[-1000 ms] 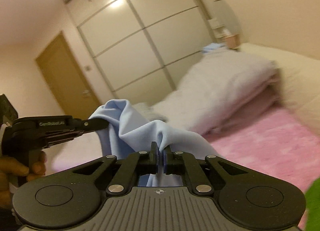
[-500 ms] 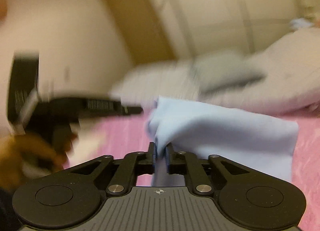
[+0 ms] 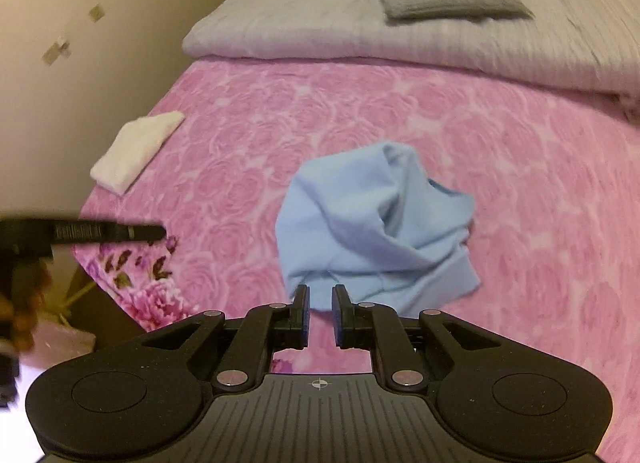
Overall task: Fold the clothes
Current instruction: 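Carry the sweatshirt with both grippers and drop it on the open bed, then approach the crumpled sweatshirt with both grippers open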
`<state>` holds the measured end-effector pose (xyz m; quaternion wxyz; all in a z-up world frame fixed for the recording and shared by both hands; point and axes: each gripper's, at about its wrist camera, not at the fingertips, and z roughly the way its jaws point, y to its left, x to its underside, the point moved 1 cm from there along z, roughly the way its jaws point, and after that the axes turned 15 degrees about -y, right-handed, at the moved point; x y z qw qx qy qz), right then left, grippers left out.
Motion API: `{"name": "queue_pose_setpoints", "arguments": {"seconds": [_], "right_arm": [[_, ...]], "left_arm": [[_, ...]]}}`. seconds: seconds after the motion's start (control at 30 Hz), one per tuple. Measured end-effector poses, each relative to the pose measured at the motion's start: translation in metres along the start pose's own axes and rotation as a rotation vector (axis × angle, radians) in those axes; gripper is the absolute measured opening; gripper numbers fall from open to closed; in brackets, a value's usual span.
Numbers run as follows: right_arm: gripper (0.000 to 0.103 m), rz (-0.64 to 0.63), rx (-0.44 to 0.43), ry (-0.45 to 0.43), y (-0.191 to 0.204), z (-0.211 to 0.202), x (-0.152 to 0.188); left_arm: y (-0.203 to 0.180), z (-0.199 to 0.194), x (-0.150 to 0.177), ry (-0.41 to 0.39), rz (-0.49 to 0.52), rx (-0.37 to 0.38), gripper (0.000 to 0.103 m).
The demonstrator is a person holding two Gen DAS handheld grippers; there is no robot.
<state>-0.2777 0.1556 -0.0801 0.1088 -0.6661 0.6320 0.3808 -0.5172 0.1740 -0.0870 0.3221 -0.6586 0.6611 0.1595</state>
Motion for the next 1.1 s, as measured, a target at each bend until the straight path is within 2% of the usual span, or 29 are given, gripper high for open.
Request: {"name": "queue_pose_setpoints", "arguments": {"seconds": [0.03,0.1,0.13,0.17,0.33,0.53,0.77,1.1], "right_arm": [[0.012,0.006,0.005,-0.003,-0.003,-0.003,0.001],[0.032,0.006,0.012,-0.008,-0.013,-0.012,0.0],[0.058,0.007,0.015,-0.014,-0.016,-0.016,0.002],[0.068,0.01,0.013,-0.024,-0.019,-0.022,0.005],[0.068,0.045,0.03,-0.04,-0.037,-0.051,0.026],[0.068,0.082,0.075,-0.034,-0.06,-0.077,0.051],[0.068,0.071,0.116,-0.044,-0.068,-0.1,0.065],[0.068,0.037,0.092,-0.054,-0.061,-0.107,0.075]], "left_arm": [[-0.006,-0.001,0.007,0.008,0.008,0.004,0.017],[-0.024,-0.004,0.013,0.006,0.035,0.021,0.019],[-0.034,-0.006,0.017,0.003,0.054,0.017,0.02],[-0.044,-0.008,0.02,0.001,0.072,0.013,0.022],[-0.091,-0.02,0.039,-0.011,0.16,-0.008,0.025],[-0.116,-0.039,0.067,-0.009,0.191,-0.042,0.027],[-0.124,-0.064,0.088,-0.026,0.19,-0.067,0.03],[-0.12,-0.078,0.097,-0.039,0.175,-0.102,0.03]]}}
